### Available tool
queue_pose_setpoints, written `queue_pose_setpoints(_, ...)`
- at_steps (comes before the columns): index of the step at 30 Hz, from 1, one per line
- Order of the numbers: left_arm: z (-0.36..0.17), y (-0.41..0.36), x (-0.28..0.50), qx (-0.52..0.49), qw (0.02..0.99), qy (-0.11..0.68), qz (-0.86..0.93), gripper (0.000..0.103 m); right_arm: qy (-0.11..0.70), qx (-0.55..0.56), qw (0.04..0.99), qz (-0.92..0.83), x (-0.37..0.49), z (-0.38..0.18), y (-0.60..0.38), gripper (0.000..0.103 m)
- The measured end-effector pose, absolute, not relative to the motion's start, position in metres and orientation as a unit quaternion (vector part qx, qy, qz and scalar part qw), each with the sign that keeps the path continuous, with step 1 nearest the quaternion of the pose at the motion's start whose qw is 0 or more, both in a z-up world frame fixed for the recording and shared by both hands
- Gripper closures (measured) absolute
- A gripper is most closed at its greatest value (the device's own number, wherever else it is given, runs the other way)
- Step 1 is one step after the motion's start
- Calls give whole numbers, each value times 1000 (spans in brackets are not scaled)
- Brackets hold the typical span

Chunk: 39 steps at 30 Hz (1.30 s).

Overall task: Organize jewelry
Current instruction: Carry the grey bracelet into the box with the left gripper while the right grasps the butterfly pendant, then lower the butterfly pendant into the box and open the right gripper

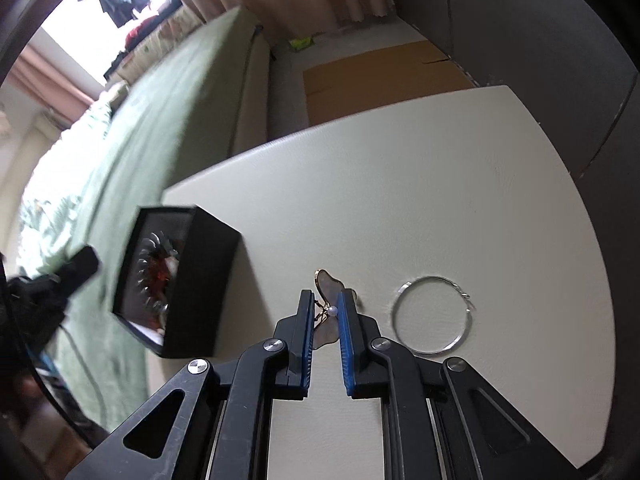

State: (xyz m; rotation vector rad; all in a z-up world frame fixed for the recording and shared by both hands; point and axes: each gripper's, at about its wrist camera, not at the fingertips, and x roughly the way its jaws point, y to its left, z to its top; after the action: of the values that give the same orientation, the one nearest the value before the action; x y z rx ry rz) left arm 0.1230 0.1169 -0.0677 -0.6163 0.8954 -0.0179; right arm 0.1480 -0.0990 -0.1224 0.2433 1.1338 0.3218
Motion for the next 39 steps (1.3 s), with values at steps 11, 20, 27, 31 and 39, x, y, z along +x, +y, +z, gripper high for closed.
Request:
queue_pose_setpoints(11,-52,143,108,-310,865,393,17,37,468,227,813,260,140,-102,-54,90)
queue_pose_setpoints(20,-47,173,94,-329,864,380,36,37,413,270,796,351,137,-90,0,68)
queue_pose_setpoints(27,-47,178,92,-337,861,379,40,37,424,270,807,310,138,-93,-14,47)
queue_pose_setpoints(31,-47,169,95,-330,862,383,30,33,418,273,819,283,133,-92,-40,46)
queue_pose_setpoints(39,-43,129,105,-285,875,391,13,22,431,235,846,210,123,-86,-81,43)
